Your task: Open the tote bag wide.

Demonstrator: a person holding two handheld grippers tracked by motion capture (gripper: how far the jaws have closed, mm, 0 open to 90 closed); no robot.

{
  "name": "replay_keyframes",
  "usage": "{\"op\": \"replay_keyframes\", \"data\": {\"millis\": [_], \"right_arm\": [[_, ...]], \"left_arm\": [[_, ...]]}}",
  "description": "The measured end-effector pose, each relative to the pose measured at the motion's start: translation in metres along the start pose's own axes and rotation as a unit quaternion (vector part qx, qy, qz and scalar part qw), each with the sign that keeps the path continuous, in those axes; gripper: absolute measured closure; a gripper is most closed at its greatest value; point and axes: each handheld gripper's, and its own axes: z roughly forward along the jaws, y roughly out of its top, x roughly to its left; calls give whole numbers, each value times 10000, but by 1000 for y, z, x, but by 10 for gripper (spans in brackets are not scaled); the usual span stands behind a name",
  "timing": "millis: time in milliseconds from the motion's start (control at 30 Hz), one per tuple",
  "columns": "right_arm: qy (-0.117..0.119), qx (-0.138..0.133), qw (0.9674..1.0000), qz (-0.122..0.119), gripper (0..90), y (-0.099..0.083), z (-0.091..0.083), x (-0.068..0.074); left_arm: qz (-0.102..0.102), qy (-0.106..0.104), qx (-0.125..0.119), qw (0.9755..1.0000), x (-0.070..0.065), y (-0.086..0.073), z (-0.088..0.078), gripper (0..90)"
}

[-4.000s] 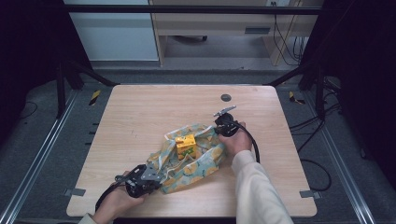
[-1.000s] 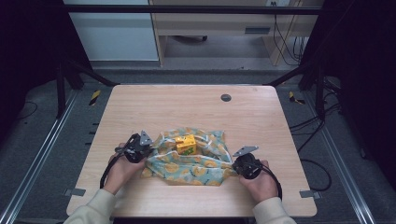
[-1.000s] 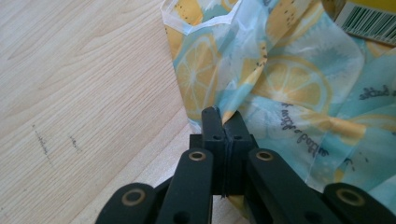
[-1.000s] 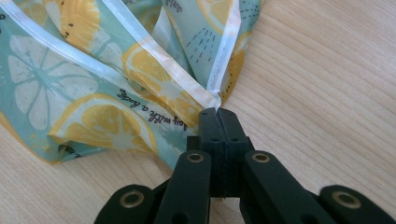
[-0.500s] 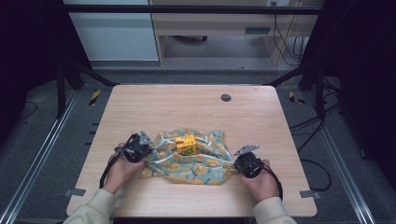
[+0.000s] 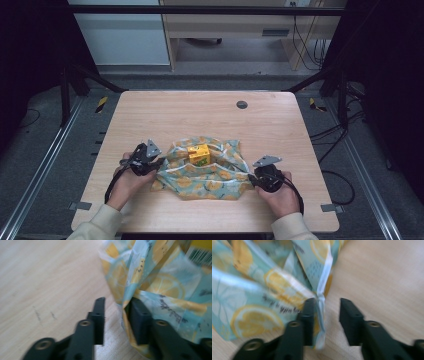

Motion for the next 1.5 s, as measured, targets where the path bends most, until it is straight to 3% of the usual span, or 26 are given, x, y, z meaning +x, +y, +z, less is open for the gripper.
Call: {"op": "replay_keyframes", "data": {"millis": [67,167,233,400,633,733,900,1200,1500], "right_arm": [[23,-381,9993,39,494,3,-10,2],[-48,-917,9958,26,378,8,-25,5],[-115,-1211,9926,56,316,11,-33,5],[-473,-1560,9859,384,187,9,-45,-12],[-854,-1535,9803,904,130,-3,-52,-35],[-962,-1424,9789,1108,106,-8,-52,-44],[-1074,-1394,9758,1295,90,-15,-52,-54],[-1182,-1217,9739,1506,71,-25,-48,-69],[-1011,-786,9766,1726,66,-36,-35,-80]], "left_arm": [[-103,89,-209,9997,2,2,-10,535],[-286,-3,-546,9981,3,5,-24,477],[-248,-19,-655,9975,3,8,-34,442],[-261,99,-885,9957,6,11,-55,372],[-747,326,-907,9925,33,-2,-74,264],[-1015,394,-859,9903,48,-13,-76,233],[-1269,567,-670,9880,68,-32,-75,186],[-1510,654,-360,9857,85,-56,-60,137],[-1464,556,-179,9875,88,-68,-45,94]]}}
